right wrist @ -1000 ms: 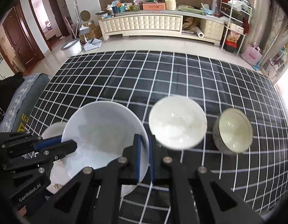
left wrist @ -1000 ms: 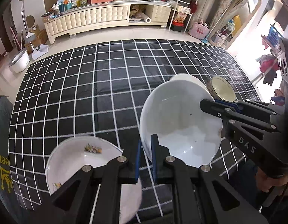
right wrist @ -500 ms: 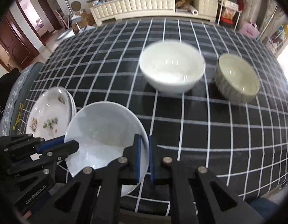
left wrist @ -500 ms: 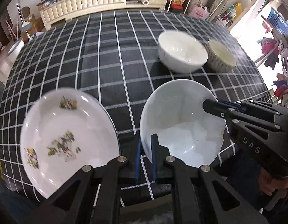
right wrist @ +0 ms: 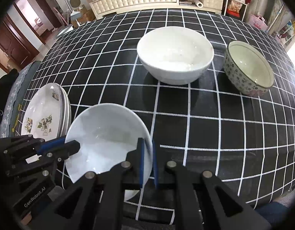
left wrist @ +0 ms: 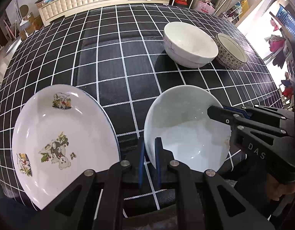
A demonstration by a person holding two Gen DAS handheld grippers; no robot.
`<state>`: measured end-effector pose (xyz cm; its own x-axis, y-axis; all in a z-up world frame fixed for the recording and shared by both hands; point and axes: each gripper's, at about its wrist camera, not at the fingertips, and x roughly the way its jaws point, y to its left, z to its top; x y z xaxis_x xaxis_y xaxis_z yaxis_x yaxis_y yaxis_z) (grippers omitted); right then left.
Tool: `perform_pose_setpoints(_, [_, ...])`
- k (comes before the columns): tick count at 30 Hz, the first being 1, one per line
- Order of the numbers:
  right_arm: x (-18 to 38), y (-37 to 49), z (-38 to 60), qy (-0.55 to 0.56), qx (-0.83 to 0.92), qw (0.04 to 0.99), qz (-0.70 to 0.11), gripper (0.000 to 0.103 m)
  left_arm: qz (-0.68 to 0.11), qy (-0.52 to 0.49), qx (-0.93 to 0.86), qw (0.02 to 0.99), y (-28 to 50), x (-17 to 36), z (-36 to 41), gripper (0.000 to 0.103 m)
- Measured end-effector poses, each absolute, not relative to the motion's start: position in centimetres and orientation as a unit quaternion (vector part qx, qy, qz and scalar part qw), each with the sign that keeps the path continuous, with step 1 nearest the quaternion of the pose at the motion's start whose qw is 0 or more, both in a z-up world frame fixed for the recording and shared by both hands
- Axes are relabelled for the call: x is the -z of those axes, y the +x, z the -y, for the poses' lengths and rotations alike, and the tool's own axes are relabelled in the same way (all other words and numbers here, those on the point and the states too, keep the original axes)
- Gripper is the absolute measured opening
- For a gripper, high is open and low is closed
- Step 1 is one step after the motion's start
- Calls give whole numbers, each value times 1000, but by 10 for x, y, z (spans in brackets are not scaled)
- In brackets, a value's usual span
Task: Organize plates and bowls
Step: 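Lower the plain white bowl onto the plate stack and open the right gripper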
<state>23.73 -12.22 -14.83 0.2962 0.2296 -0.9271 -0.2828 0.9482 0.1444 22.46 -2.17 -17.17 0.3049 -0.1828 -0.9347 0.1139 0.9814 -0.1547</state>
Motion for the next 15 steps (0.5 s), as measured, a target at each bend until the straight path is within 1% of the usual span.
perform_pose_setpoints(2, [146,239,121,-25,-158,807,-569,11,-583,-37,93,806,226,170,19,9])
perform_pose_setpoints(6, [133,237,125,-23,-148,818,-556,11,-560,-32,79,824,222,153,11,9])
perform_pose_setpoints(9, [115,230,125,-37,-140,835,-530,13,-542,-34,77,836,216,136,6,9])
perform_pose_setpoints(10, [107,226,126,-39,-140,841,-521,19,-534,-30,75,842,213,130,5,9])
perform_pose_setpoints(11, [99,223,126,-39,-140,847,-511,28,-527,-26,72,846,211,124,4,9])
perform_pose_setpoints(12, [91,219,126,-39,-140,854,-499,34,-519,-22,70,852,208,117,4,14])
perform_pose_setpoints(13, [82,214,127,-38,-140,862,-486,47,-510,-21,69,857,205,110,3,22])
perform_pose_setpoints(14, [72,209,128,-36,-140,870,-471,56,-501,-20,68,863,201,103,2,24])
perform_pose_setpoints(15, [65,206,128,-36,-139,876,-460,59,-490,-18,70,869,197,95,2,26])
